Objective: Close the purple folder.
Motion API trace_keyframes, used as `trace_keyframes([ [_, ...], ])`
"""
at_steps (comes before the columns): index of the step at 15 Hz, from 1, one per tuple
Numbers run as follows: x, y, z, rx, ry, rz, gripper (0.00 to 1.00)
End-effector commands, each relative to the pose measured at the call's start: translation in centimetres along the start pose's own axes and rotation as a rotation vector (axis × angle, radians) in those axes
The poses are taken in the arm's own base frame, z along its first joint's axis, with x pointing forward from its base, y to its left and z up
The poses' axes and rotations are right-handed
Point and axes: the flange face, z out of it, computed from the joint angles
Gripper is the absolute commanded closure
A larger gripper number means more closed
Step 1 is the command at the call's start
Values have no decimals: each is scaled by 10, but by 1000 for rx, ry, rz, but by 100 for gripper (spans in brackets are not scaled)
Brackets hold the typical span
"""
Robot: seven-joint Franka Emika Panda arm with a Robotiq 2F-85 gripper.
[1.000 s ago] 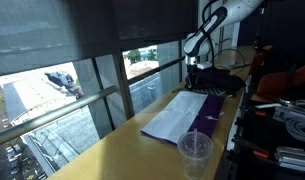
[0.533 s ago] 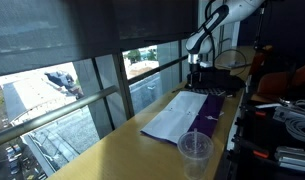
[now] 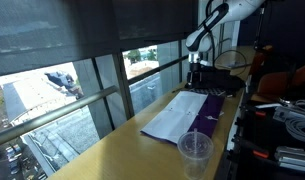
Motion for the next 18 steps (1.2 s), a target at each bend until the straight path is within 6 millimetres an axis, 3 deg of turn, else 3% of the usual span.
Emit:
trace_keyframes([
  [1,7,-1,5,62,8,-17,0],
  [6,16,-3,22,76,12,-35,2],
  [7,17,-3,26,78,11,-37,26],
  [9,18,-6,31,83,5,-43,32],
  [18,18,-25,26,79,3,-75,100],
])
